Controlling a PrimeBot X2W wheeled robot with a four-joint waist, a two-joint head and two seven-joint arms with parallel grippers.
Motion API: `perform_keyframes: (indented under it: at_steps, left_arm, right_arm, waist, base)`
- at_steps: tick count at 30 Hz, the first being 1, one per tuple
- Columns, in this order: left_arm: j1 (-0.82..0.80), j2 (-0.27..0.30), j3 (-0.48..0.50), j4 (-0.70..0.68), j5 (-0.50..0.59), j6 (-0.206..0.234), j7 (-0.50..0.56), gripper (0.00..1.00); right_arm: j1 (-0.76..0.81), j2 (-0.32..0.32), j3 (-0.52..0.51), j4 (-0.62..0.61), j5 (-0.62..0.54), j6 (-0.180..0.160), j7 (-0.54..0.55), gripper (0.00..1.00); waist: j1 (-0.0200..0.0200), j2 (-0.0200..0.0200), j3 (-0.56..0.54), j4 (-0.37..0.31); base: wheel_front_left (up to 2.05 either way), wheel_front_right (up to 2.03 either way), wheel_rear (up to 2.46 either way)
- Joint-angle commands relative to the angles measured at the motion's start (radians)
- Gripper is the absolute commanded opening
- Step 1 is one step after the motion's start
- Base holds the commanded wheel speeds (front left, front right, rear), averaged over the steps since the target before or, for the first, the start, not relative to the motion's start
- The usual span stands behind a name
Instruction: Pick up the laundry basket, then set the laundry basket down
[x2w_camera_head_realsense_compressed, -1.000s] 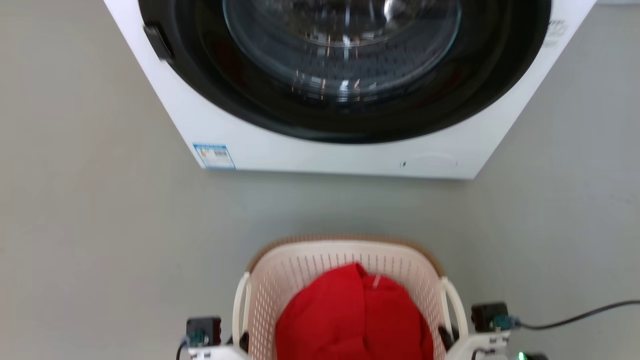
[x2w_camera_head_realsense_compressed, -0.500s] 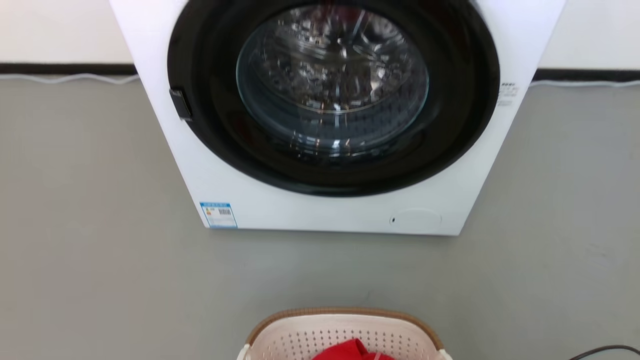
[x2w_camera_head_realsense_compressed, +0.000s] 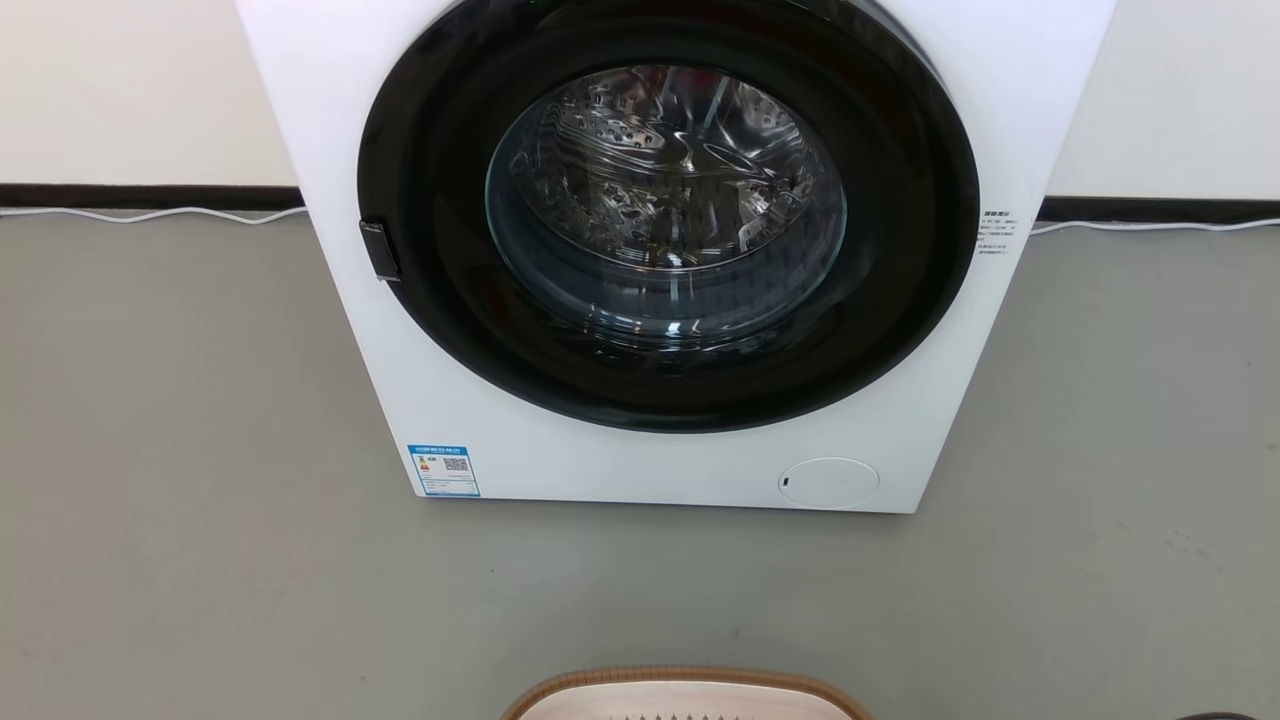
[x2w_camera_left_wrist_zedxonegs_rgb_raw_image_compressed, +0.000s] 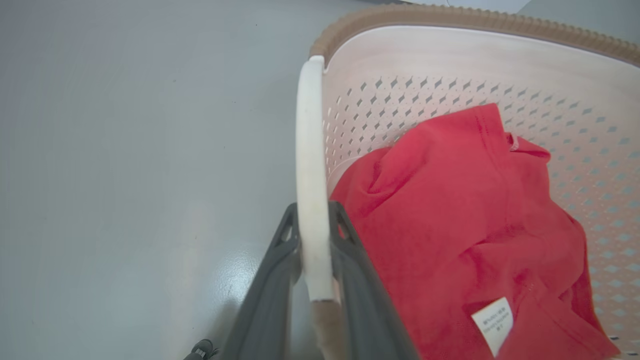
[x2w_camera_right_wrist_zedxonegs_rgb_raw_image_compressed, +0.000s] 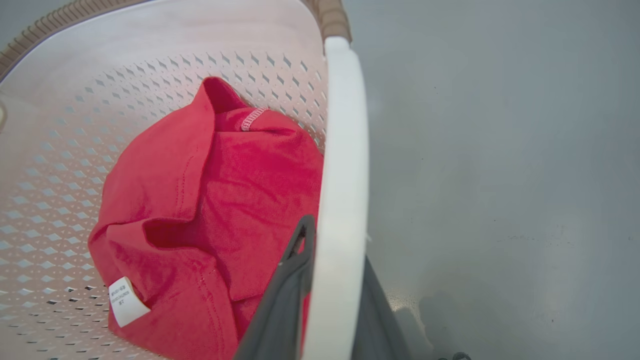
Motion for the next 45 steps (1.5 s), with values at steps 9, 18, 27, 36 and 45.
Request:
perform_keyframes:
  at_steps: [9,18,27,36,45]
  left_arm:
    - [-0.029,0.037,0.027,-0.010,-0.028,0.017,-0.011,0.00]
    - [-0.032,0.037,0.033,-0.023,-0.029,0.026,-0.011,0.00]
    - [-0.033,0.037,0.034,-0.023,-0.026,0.027,-0.011,0.00]
    - [-0.033,0.037,0.035,-0.023,-0.025,0.026,-0.011,0.00]
    - [-0.036,0.037,0.034,-0.022,-0.026,0.026,-0.011,0.00]
  right_arm:
    - [-0.009,0.000,0.078,0.006,0.052,0.018,-0.012,0.00]
    - [-0.025,0.000,0.117,0.016,0.086,0.018,-0.039,0.00]
    - [-0.037,0.000,0.148,0.019,0.117,0.018,-0.040,0.00]
    - [-0.047,0.000,0.178,0.025,0.148,0.018,-0.043,0.00]
    - [-0.054,0.000,0.205,0.029,0.176,0.018,-0.047,0.00]
  waist:
    - [0.0001,-0.0001,-0.007,0.002]
    - [0.0001,-0.0001,-0.004,0.002]
    - [0.0001,-0.0001,-0.001,0.001]
    - [0.0001,-0.0001,0.003,-0.002]
    - [0.0001,-0.0001,0.005,-0.002]
  base:
    - [0.00,0.00,0.00]
    - [0.00,0.00,0.00]
    - [0.00,0.00,0.00]
    - [0.00,0.00,0.00]
    - [0.00,0.00,0.00]
